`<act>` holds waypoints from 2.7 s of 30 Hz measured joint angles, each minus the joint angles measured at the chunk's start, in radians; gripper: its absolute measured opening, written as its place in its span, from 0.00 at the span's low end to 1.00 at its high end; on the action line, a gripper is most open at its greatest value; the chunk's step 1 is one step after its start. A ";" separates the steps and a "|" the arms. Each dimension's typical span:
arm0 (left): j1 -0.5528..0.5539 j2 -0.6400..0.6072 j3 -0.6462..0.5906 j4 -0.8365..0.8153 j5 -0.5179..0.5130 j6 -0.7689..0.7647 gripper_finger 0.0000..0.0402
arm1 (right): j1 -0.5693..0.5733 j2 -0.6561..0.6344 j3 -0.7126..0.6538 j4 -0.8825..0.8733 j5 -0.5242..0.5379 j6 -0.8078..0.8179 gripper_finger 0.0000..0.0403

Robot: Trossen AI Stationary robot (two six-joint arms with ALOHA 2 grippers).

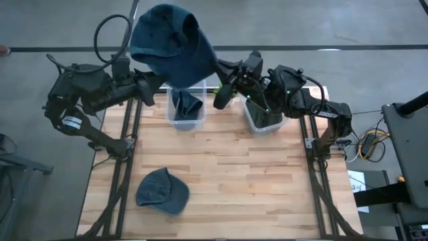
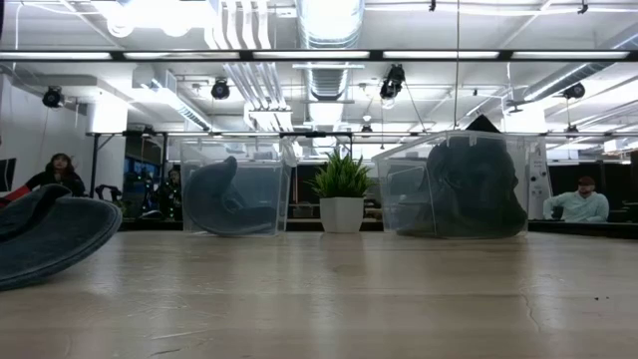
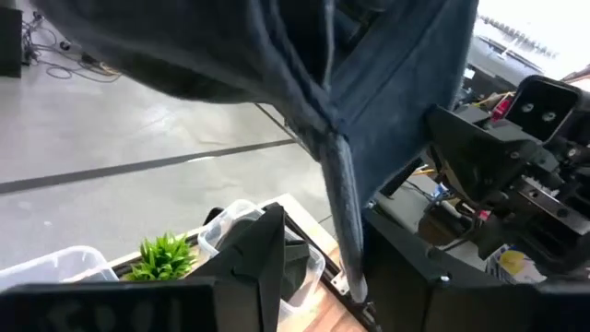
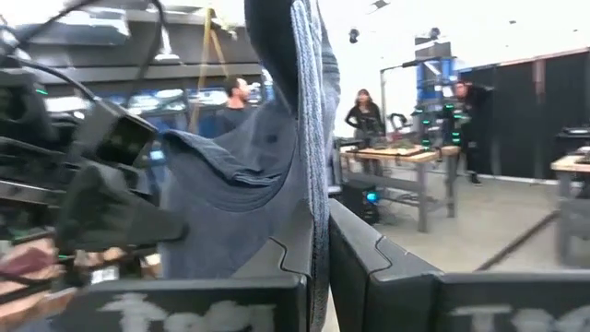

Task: Pick & Place hat
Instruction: Put the right blue cap into the left transparent bin

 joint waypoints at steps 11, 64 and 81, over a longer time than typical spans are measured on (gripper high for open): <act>0.000 0.004 0.000 0.005 0.027 0.028 0.23 | 0.001 0.000 0.000 0.006 -0.055 0.028 0.03; 0.108 -0.004 0.000 -0.345 0.144 -0.065 0.01 | 0.080 -0.066 0.014 -0.517 -0.085 0.123 0.61; 0.569 0.173 0.000 -0.493 0.584 -0.006 0.01 | 0.143 -0.066 0.014 -0.625 -0.083 0.160 0.59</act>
